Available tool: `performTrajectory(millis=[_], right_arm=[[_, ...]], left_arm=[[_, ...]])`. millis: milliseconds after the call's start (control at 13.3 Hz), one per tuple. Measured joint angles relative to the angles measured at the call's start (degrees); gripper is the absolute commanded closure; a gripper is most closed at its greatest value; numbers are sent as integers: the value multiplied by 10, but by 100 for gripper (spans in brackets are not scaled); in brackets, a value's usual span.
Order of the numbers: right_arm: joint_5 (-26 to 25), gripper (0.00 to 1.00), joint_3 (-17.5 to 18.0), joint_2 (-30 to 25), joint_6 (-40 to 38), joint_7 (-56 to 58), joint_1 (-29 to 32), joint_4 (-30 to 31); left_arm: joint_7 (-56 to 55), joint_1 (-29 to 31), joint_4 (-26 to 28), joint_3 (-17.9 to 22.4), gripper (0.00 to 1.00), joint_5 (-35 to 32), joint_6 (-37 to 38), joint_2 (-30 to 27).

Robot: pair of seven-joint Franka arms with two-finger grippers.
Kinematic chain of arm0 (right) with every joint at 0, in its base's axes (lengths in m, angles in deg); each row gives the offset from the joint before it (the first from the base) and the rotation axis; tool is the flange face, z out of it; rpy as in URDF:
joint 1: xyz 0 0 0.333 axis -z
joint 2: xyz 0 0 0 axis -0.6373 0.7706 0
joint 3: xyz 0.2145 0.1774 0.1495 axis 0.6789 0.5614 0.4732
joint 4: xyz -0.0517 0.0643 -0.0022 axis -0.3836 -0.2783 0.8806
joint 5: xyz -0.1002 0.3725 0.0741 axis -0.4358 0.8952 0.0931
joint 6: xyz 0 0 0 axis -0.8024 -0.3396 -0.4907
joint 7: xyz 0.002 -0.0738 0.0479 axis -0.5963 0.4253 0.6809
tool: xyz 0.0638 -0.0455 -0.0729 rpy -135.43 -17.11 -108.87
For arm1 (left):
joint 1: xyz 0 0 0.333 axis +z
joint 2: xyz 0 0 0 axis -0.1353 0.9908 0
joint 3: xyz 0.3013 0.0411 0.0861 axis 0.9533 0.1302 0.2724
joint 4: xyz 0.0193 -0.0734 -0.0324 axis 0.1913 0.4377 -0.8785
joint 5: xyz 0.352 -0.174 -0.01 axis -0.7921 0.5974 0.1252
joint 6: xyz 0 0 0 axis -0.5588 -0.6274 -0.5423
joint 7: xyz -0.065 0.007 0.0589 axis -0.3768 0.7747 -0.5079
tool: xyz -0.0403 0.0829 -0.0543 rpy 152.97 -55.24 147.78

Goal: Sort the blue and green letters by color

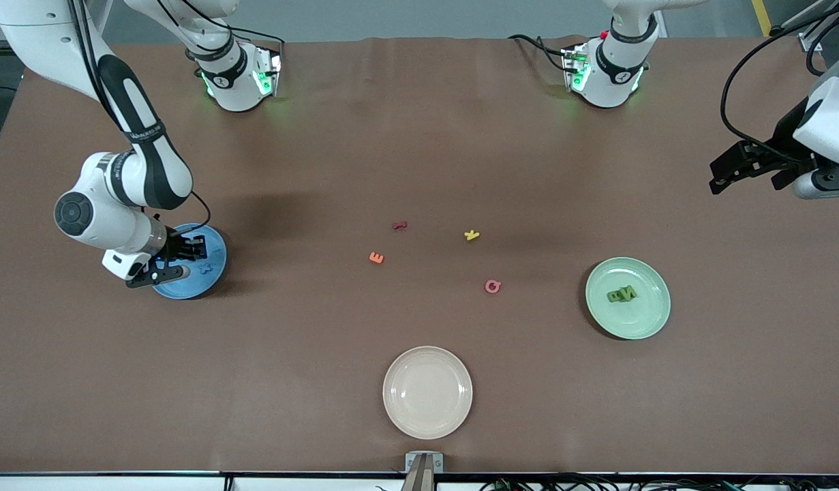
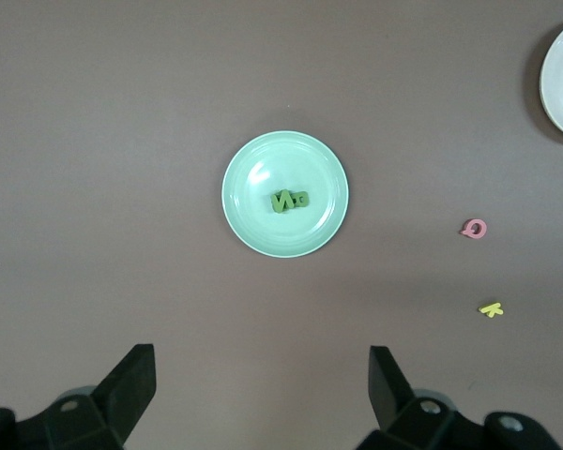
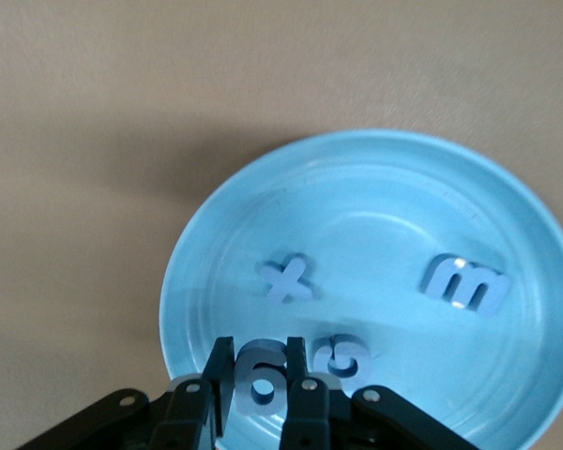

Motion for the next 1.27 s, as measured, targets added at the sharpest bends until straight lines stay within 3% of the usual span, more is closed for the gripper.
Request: performTrajectory(millis=[150, 300, 599, 1049, 1274], right_arm=[[0, 16, 0, 0, 4, 0, 0, 6], [0, 5, 0, -1, 4, 1, 0, 6], [0, 3, 0, -22, -26, 1, 0, -11], [0, 3, -1, -77, -344, 0, 29, -212], [-16, 3, -2, -94, -440, -14, 39, -298]], left_arm=[[0, 1, 0, 0, 0, 0, 0, 0], [0, 2, 0, 1, 0, 0, 0, 0], [0, 2, 0, 1, 0, -4, 0, 0], [0, 0, 0, -1, 0, -13, 13, -1], [0, 0, 0, -2, 0, -13, 13, -1]])
